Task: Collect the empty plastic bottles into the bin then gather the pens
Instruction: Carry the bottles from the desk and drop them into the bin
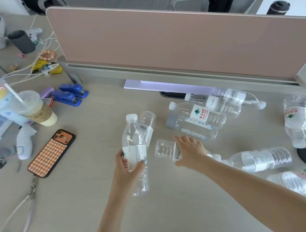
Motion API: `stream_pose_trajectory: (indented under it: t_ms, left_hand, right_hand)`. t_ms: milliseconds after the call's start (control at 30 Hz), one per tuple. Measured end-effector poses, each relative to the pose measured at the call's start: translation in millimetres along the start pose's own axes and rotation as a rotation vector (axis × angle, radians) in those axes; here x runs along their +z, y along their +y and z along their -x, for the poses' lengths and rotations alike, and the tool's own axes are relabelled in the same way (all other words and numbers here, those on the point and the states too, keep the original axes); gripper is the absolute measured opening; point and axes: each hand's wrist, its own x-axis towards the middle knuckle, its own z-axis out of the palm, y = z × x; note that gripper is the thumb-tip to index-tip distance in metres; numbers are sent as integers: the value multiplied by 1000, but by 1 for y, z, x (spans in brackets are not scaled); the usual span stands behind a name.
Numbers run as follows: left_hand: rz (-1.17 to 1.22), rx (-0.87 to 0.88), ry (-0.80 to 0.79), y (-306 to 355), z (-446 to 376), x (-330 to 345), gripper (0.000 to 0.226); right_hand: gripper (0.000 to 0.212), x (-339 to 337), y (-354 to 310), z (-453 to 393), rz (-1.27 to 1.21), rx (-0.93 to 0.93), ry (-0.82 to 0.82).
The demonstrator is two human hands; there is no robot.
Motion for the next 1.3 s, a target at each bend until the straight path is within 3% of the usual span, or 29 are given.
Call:
stream_pose_trajectory:
  t_ms: [100,267,433,533,833,1300]
  left_hand:
    - [8,4,-23,6,0,4,50]
    - [32,56,-81,19,3,14,52]
    - [40,147,-163,39,16,36,44]
    - [53,191,-225,49,27,54,43]
    - [18,340,-441,80,87,128,46]
    - [-113,517,-870,67,296,293,44]
  right_hand:
    - [80,-2,4,4,-142,44,0]
    - [72,-26,19,33,-618,158,92]
    - [33,-56,47,74,-1030,261,265]
    - [26,-69,68,102,-1213,293,375]
    - [31,-72,140,210,-1467,311,657]
    - [38,18,280,487,-1507,659,1102]
